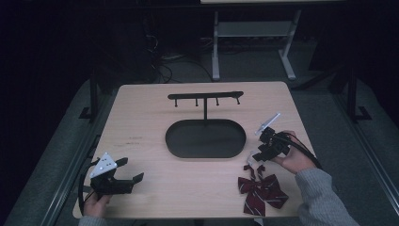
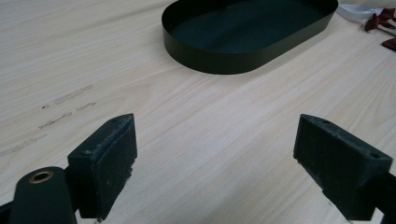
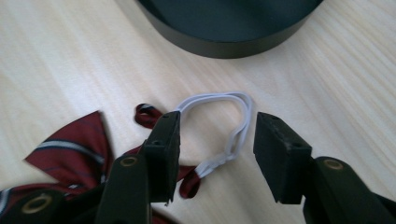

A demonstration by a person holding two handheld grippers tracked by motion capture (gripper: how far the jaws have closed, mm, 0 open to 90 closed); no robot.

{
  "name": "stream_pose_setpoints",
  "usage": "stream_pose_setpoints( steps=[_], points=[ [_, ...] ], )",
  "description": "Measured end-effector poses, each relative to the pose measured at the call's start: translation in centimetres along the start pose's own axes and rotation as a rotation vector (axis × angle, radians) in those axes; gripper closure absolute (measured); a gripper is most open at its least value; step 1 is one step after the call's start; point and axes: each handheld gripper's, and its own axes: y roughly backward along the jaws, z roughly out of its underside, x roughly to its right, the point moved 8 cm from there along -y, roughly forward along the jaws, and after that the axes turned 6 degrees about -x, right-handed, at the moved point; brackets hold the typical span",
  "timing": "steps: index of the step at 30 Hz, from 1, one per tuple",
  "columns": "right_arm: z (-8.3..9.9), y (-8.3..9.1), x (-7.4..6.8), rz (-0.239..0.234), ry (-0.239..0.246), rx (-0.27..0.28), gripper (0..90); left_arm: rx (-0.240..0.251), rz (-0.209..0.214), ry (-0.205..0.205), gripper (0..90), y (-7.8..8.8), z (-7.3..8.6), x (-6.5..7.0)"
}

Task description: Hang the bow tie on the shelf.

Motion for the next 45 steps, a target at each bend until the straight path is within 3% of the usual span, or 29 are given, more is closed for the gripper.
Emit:
stream_pose_setpoints(
  steps=[7,22,45],
  points=[
    [0.1,-1.5,1.1,-0.001,-0.042,-0.057,58.6,-0.006,0.004,-0.003,13.1,-0.1,0.0,0.1],
    [0.2,-2.9,1.6,0.045,-0.073,-0.124,70.7,-0.006,0.010,-0.011,13.1,-0.1,0.0,0.2],
    [-0.2,-3.6,1.2,0.066,-0.049,-0.142,87.3,-0.005,0.009,-0.012,13.1,0.0,0.0,0.3]
  ],
)
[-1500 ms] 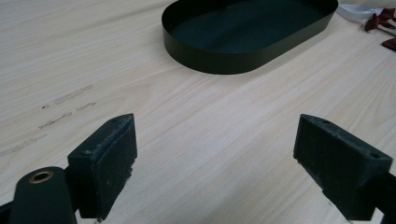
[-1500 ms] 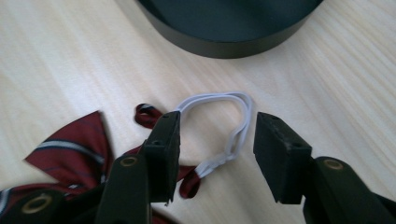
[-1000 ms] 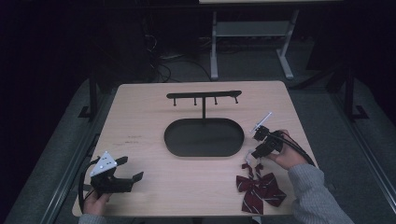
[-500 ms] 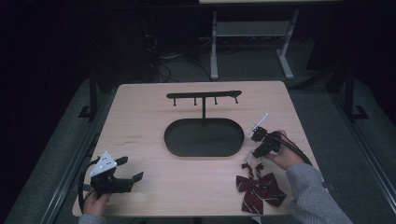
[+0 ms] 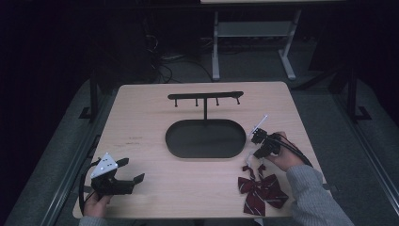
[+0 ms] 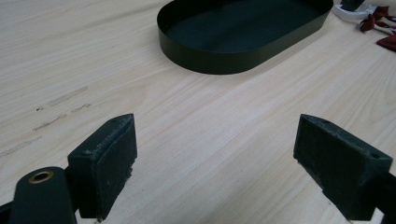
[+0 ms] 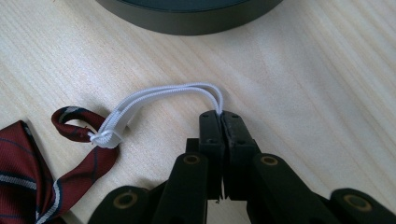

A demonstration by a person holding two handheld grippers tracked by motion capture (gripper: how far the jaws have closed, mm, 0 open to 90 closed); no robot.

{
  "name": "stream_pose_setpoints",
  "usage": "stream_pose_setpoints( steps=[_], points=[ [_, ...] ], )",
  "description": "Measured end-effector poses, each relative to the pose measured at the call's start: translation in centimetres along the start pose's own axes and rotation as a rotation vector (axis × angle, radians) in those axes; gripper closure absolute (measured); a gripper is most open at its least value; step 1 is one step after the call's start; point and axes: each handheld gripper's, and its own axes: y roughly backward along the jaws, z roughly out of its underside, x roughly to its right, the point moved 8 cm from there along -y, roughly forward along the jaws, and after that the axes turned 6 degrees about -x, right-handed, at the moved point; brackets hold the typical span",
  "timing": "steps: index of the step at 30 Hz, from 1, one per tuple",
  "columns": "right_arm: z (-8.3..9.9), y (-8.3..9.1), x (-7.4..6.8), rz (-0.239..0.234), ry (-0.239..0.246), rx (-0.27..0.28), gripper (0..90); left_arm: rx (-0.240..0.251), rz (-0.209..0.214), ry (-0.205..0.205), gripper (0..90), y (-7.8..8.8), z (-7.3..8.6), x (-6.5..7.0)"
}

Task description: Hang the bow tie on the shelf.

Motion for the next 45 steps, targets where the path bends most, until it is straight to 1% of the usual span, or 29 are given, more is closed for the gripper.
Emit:
stream_pose_setpoints(
  steps=[6,8,10,13,15,18,21,27,32,35,37,43,45],
  points=[
    [0.2,0.2,-0.3,-0.010,0.011,-0.005,88.0,0.001,-0.002,0.004,13.1,0.1,0.0,-0.1],
    [0.2,0.6,-0.5,-0.015,0.017,0.006,88.0,0.002,-0.002,0.006,13.1,0.0,0.0,0.0],
    [0.3,1.2,-0.8,-0.030,0.020,0.029,88.0,0.003,-0.002,0.003,13.1,0.1,0.0,0.0],
    [0.4,1.6,-1.1,-0.034,0.026,0.036,88.0,0.004,-0.004,0.004,13.1,0.1,0.0,0.0],
    [0.4,2.1,-1.5,-0.037,0.048,0.052,87.9,0.002,-0.004,0.003,13.1,0.0,0.0,0.0],
    [0.4,2.7,-2.0,-0.050,0.067,0.075,88.0,-0.001,-0.004,0.003,13.1,0.0,0.0,0.0],
    [0.4,3.3,-2.4,-0.051,0.087,0.081,88.0,-0.002,-0.004,0.004,13.1,0.0,0.1,0.0],
    [0.2,4.5,-3.2,-0.067,0.115,0.105,88.0,-0.004,-0.005,0.001,13.1,0.0,0.1,0.0],
    [-0.1,5.6,-3.7,-0.096,0.132,0.139,88.0,-0.001,-0.005,0.009,13.1,-0.1,0.1,0.0],
    [-0.2,6.4,-3.9,-0.091,0.148,0.144,88.1,-0.003,-0.005,0.006,13.1,-0.1,0.1,0.0],
    [-0.3,6.8,-4.1,-0.096,0.157,0.150,88.1,-0.002,-0.004,0.004,13.1,-0.1,0.0,0.0],
    [-0.5,7.8,-4.3,-0.088,0.168,0.157,88.1,-0.003,-0.005,0.010,13.1,-0.1,0.1,0.0],
    [-0.6,8.5,-4.5,-0.085,0.180,0.165,88.1,-0.002,-0.003,0.011,13.1,-0.1,0.0,0.0]
  ],
)
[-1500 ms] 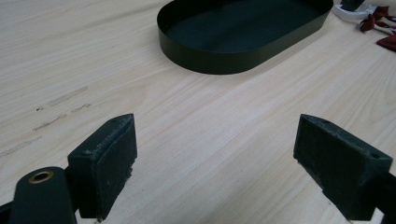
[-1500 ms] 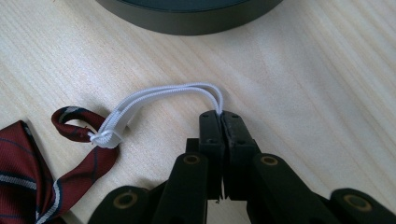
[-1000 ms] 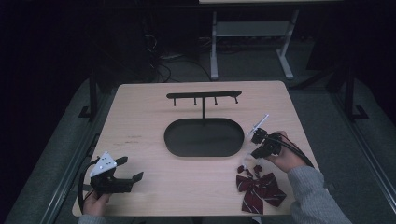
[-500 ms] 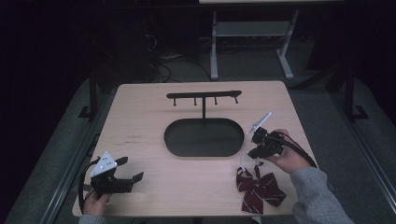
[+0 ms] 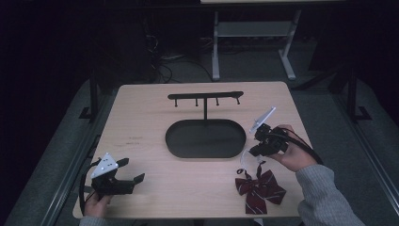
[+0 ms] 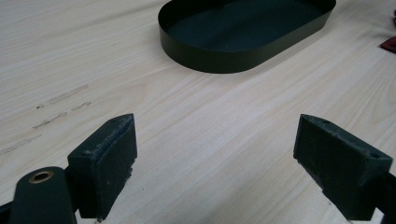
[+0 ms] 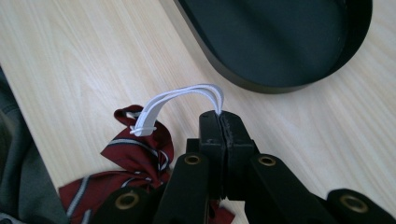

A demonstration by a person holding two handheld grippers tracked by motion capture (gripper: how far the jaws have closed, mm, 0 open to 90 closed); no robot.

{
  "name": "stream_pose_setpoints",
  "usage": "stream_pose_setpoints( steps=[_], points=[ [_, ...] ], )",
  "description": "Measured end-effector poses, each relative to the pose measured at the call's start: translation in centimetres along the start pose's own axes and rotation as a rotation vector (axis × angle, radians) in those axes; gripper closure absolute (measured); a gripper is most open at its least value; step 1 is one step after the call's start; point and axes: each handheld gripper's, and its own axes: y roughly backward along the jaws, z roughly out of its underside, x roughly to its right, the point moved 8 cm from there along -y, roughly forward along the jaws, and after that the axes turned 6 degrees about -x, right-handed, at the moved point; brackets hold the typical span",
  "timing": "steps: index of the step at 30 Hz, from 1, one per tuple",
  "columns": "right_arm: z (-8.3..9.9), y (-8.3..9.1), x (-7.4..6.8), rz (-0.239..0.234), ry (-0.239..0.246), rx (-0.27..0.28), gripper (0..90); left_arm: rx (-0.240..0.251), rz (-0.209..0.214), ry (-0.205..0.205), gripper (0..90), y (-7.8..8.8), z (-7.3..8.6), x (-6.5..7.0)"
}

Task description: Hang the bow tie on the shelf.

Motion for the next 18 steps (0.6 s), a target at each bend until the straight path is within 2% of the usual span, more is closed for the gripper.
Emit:
stream_pose_setpoints(
  steps=[18],
  points=[
    [-2.5,3.0,-0.8,0.025,0.058,0.019,88.1,0.001,0.001,-0.004,13.1,-0.1,-0.1,0.0]
  ],
)
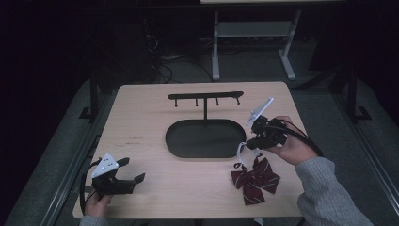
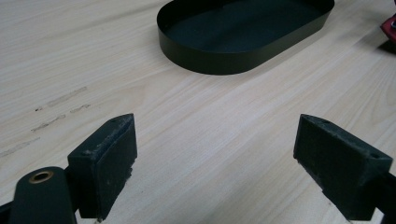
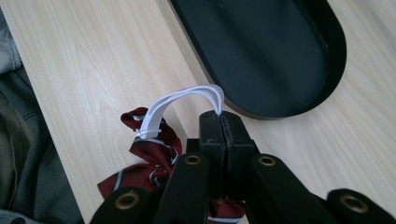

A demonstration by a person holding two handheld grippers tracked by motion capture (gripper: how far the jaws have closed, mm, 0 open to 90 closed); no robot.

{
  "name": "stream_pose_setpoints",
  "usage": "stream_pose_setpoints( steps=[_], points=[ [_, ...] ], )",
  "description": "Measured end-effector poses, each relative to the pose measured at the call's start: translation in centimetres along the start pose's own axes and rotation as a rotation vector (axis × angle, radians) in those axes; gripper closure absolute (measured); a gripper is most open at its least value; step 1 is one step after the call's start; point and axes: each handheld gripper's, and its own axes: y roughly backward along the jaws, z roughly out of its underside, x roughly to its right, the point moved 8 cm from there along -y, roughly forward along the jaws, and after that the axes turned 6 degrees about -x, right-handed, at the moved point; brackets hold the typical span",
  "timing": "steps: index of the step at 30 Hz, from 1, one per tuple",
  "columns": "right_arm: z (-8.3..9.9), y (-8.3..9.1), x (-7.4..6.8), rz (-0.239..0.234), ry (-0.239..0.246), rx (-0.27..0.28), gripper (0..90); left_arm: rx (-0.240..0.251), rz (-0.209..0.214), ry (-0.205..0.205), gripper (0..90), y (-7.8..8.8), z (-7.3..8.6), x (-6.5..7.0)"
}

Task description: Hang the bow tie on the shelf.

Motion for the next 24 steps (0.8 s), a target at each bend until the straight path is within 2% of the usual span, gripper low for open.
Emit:
stream_pose_setpoints(
  steps=[24],
  points=[
    [-4.4,2.3,-0.4,-0.012,0.076,0.012,88.1,0.009,0.005,0.002,13.1,0.1,-0.1,-0.2]
  ],
)
